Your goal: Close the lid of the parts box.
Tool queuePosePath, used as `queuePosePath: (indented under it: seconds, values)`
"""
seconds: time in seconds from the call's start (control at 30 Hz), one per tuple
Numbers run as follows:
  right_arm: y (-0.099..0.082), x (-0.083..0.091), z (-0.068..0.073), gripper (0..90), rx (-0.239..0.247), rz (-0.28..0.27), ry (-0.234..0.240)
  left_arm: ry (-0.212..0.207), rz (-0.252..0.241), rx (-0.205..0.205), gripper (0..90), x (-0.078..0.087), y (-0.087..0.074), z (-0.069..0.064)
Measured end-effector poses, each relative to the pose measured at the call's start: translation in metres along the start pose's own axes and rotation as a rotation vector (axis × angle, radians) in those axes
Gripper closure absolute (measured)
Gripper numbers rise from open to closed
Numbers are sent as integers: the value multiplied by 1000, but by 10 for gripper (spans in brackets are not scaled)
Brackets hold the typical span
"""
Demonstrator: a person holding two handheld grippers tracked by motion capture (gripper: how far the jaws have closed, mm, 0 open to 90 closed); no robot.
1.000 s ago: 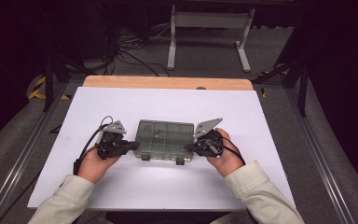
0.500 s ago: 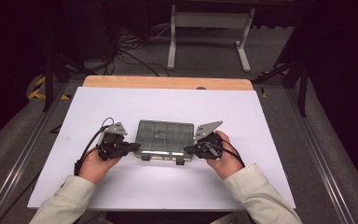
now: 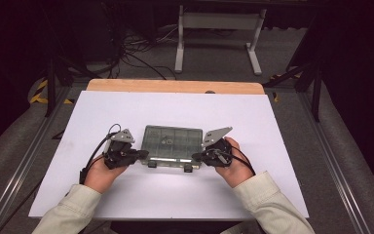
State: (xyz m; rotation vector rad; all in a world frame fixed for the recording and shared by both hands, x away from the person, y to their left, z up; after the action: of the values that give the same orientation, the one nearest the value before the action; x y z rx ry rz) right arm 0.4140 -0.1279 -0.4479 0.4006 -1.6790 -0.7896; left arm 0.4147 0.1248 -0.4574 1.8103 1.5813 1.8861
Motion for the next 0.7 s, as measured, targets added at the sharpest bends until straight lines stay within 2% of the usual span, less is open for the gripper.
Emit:
queuePosePath:
  seconds: [0.03, 0.13, 0.23, 0.3, 0.4, 0.47, 0.6, 0.63, 0.7]
  values:
    - [0, 1, 1, 900, -4, -9, 6, 4, -7, -9, 896, 2, 0, 0]
    - [0, 7, 7, 889, -21, -29, 23, 3, -35, -2, 878, 10, -1, -1]
    - [-3, 8, 16, 883, -23, -21, 48, 1, -50, 10, 833, 16, -6, 0]
    - [-7, 6, 22, 884, -8, -8, 68, 5, -49, 11, 806, 19, -11, 1]
    - [-11, 1, 29, 883, -5, 16, 88, 2, -41, 13, 742, 22, -17, 2]
    - [-16, -4, 31, 884, 2, 45, 83, 10, -28, 15, 714, 22, -20, 3]
    - [-21, -9, 26, 886, 8, 69, 81, 35, 12, 2, 713, 18, -26, 6]
    - [-21, -10, 26, 887, -18, 66, 77, 39, 28, 3, 708, 16, -28, 6]
    - [-23, -10, 22, 890, -4, 72, 65, 40, 46, 4, 693, 11, -30, 8]
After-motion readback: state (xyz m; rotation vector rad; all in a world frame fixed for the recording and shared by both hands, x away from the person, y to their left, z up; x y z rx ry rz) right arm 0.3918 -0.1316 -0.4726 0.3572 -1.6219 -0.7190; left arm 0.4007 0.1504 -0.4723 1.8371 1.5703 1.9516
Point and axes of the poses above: each handheld gripper's, and its own axes: x roughly backward along the jaws, y roughly out of its top, z roughly to its left, the point moved 6 cm from there along -x, roughly forward along the jaws, and after that the axes turned 7 degrees about x, right-handed, at the moved point
